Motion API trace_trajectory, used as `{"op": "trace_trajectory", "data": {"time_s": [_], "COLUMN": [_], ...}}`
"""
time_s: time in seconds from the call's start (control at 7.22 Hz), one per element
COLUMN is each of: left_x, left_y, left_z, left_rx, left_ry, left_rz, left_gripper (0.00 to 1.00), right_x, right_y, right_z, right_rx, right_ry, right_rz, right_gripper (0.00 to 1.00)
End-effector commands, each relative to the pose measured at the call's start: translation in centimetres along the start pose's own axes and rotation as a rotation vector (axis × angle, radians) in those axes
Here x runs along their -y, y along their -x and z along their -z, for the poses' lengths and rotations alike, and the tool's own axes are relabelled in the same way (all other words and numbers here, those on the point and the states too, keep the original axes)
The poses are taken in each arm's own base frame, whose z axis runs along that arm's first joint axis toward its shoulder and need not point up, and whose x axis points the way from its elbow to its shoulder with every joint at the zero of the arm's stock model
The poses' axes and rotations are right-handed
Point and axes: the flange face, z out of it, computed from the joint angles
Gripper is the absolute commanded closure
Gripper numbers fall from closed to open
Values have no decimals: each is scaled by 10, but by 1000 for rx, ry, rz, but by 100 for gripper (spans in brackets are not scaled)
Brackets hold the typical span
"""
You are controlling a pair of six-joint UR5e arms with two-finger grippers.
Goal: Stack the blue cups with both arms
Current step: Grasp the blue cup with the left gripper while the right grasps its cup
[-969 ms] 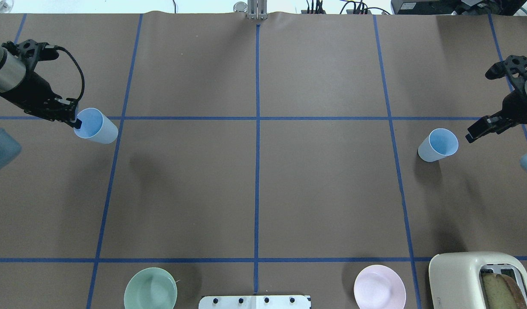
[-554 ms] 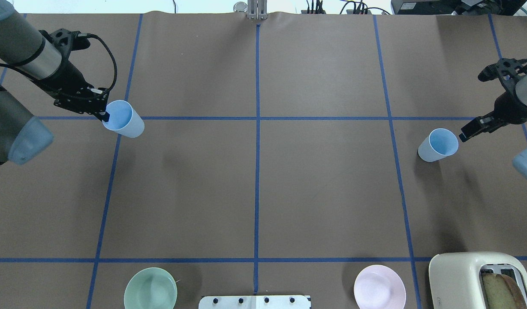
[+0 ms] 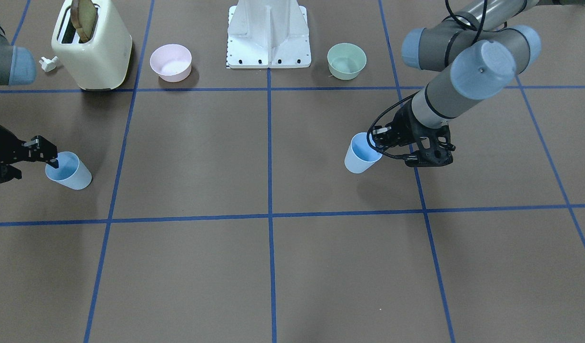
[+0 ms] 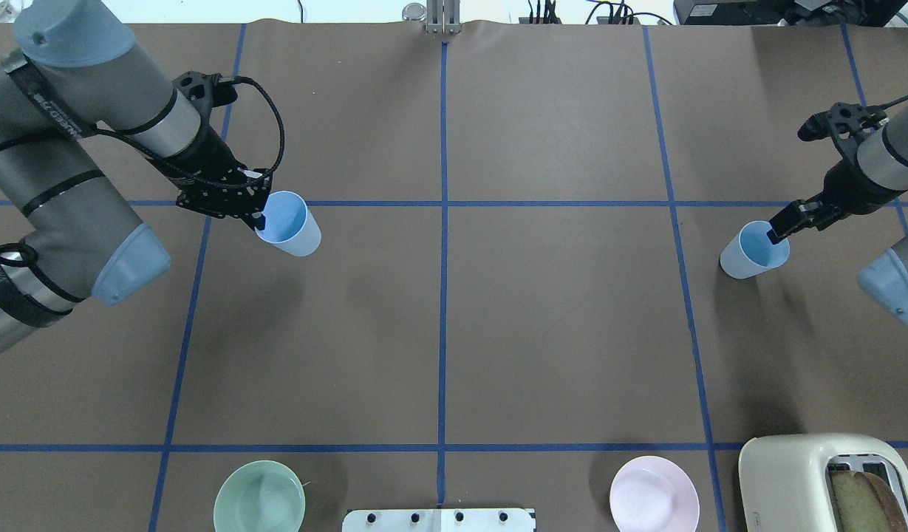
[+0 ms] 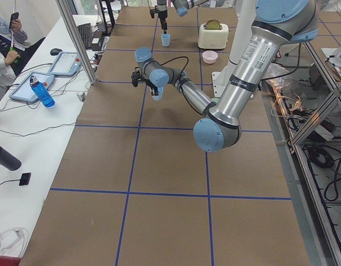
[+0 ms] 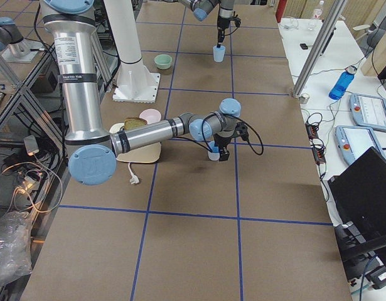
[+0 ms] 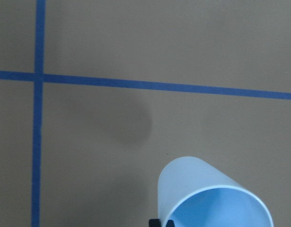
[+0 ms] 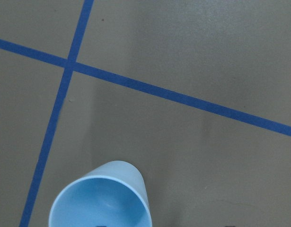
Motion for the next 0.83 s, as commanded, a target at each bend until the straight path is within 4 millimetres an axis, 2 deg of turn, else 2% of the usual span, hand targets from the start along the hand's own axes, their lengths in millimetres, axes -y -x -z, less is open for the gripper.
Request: {"op": "trace_trajectory", "data": {"time_s": [0.0,0.14,0.42,0.55,0.69], "left_x": [-9,-13,-19,-23,-25], "left_y": [-38,-53,-66,-71,-73], "left_z": [-11,-15,-20,-22,-24], "left_rx": [-4,-11,-15,-19,-19], "left_ry": [-5,3,14,20,24], "left_rz": [20,35,29,33,33], "left_gripper": [100,100,100,100,100], "right_x": [-1,-1,9,10,10], "right_y": [3,3,5,7,7], "right_z": [-6,-11,-18,-19,-19], "right_rx": [0,0,-1,-2,-2], "right_ry": [11,21,28,30,30], "right_rz": [4,4,4,6,4], "right_gripper": [26,26,26,33,49]}}
